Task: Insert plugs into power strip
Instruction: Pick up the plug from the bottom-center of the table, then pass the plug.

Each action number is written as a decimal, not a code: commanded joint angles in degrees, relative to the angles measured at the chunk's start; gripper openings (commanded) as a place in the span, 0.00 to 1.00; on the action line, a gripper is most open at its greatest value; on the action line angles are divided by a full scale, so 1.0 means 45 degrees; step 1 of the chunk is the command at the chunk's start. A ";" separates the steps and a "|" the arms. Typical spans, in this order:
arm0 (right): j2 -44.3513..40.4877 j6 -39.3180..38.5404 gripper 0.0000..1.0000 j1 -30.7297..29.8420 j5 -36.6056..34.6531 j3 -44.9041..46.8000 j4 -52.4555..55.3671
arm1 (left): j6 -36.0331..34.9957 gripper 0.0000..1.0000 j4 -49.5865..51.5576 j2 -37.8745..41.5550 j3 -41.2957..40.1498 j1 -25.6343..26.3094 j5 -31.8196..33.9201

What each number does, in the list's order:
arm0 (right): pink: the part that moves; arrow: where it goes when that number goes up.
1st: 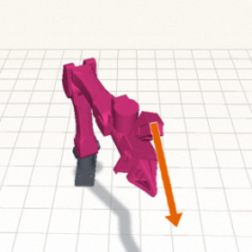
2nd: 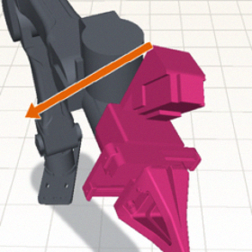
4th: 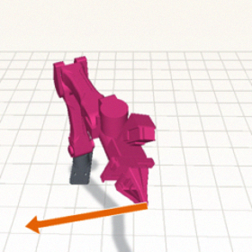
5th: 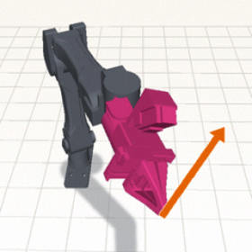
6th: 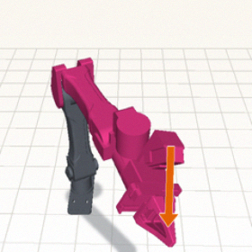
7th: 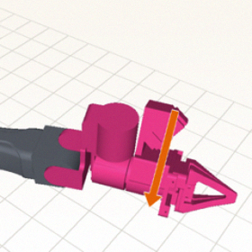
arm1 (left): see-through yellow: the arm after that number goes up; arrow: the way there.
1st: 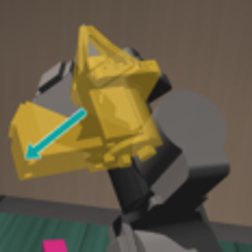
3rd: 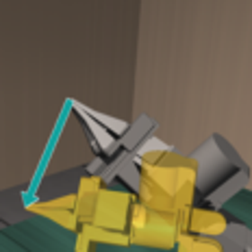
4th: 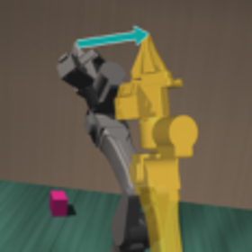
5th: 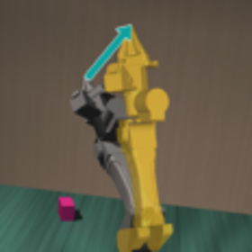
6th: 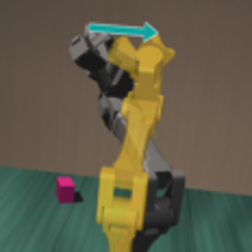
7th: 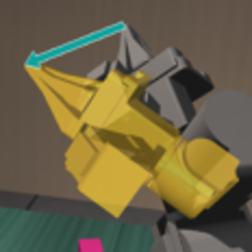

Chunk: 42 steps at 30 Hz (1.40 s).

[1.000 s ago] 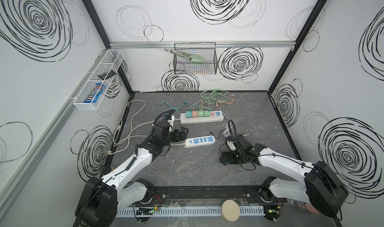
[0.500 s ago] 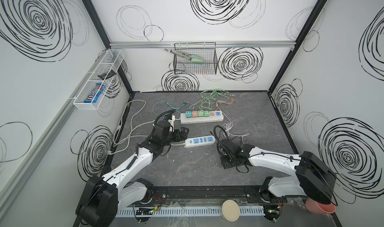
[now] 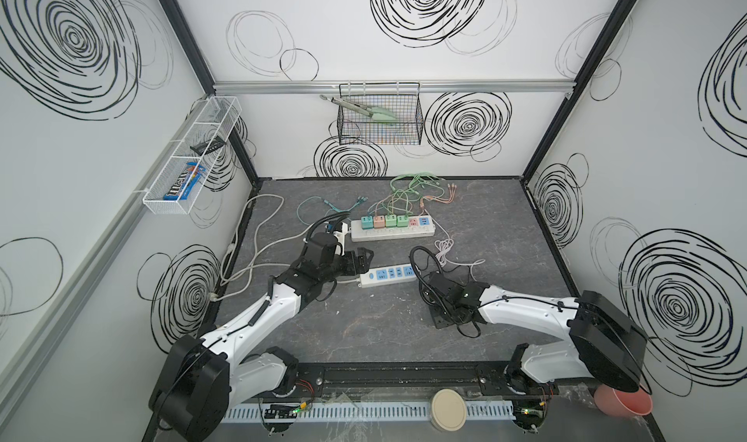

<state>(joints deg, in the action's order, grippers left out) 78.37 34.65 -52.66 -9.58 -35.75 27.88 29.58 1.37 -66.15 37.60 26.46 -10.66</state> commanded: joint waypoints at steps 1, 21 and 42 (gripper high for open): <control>-0.0525 0.0010 0.35 -0.0102 -0.0710 0.0221 -0.0205 | -0.0553 0.96 0.0203 -0.0153 0.0602 0.0486 0.0279; -0.5237 -0.6448 0.00 -0.0826 0.0094 0.0853 -0.6023 | -0.3356 1.00 0.3993 -0.0378 0.3720 0.0937 -0.5083; -0.4603 -1.2606 0.00 -0.1659 0.0112 0.0475 -0.8406 | -0.3962 0.66 0.4671 -0.1330 0.4684 0.1448 -0.7080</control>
<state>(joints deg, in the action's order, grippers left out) 57.76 -18.81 -58.98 -7.51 -32.73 -5.39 12.05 24.58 -71.70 57.87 31.92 -43.75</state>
